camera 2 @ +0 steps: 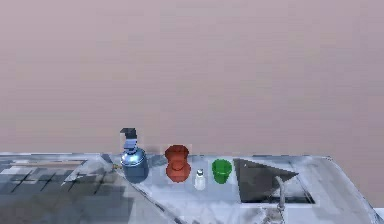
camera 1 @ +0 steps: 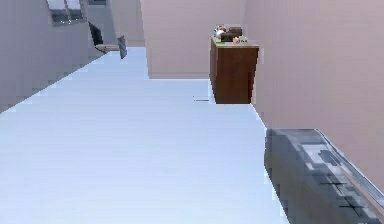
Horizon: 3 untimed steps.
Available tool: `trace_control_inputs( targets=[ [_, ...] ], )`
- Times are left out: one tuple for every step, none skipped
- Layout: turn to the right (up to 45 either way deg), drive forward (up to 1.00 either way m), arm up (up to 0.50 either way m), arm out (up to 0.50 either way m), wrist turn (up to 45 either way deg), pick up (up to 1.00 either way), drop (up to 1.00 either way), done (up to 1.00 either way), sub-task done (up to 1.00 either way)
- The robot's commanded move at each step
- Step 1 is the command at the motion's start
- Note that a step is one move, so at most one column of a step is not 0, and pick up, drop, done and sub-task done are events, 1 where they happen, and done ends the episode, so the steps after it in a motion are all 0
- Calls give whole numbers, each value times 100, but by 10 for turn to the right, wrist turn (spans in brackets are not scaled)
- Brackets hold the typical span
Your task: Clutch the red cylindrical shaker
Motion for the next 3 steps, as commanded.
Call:
trace_control_inputs(
  targets=[
    [0, 0, 0, 38, 0, 0, 0, 0, 0],
    [0, 0, 0, 0, 450, 0, 0, 0, 0],
    [0, 0, 0, 0, 450, 0, 0, 0, 0]
  ],
)
